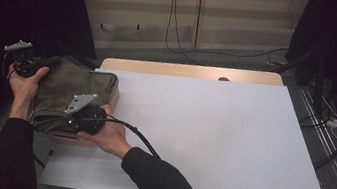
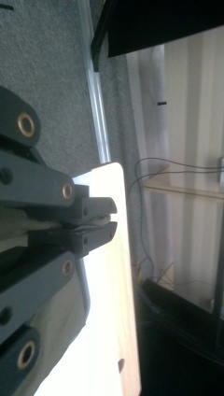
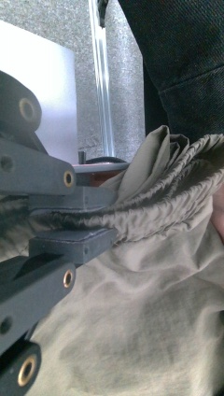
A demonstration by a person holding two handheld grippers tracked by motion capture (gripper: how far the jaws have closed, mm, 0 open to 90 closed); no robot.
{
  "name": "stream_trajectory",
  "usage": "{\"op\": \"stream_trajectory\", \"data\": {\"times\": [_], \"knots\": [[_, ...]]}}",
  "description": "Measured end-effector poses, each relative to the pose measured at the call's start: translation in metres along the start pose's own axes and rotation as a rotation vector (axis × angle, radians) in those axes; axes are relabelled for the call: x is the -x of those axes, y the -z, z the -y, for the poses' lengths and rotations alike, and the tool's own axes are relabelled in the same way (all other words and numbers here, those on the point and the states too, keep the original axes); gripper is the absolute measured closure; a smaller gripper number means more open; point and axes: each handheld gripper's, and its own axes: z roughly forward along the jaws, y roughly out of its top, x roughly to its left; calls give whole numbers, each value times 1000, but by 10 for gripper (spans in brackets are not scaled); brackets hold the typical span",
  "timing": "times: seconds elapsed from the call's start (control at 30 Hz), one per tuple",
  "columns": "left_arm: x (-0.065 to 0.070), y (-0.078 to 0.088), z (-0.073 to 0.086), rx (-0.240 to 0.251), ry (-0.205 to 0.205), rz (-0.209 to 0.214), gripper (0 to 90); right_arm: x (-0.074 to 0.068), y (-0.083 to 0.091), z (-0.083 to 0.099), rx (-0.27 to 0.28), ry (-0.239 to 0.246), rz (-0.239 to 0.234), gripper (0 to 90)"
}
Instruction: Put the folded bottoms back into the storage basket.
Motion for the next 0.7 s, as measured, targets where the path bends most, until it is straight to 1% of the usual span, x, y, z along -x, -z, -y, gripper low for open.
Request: {"op": "stream_trajectory", "data": {"times": [0.07, 0.2, 0.27, 0.3, 0.37, 0.4, 0.47, 0.5, 0.53, 0.6, 0.7], "knots": [[1, -2, 1, 4, 4, 3, 876, 1, -2, 1, -1, -5, -3, 802], [2, -5, 1, 0, -5, 4, 877, 1, -5, 3, -3, -10, -3, 801], [3, -7, 1, -1, 1, 11, 876, 1, -6, 4, -8, -10, -1, 800], [4, -8, 0, -7, -3, 5, 876, 1, -7, 4, -8, -9, 2, 800], [6, -9, 0, -10, -13, 6, 876, 0, -9, 5, -12, -7, 2, 800], [6, -9, 1, -14, -19, -2, 876, -1, -10, 5, -13, -7, 2, 800], [5, -10, 2, -15, -12, -3, 876, -1, -11, 6, -12, -11, 1, 799], [4, -10, 3, -20, -14, -10, 876, -1, -11, 6, -13, -17, 1, 799], [3, -10, 4, -24, -8, -12, 876, -2, -12, 6, -14, -13, 1, 800], [1, -10, 7, -34, -10, -6, 876, -3, -13, 6, -12, -15, -3, 800], [-1, -10, 10, -36, -1, -8, 876, -3, -14, 7, -16, -20, -7, 802]]}}
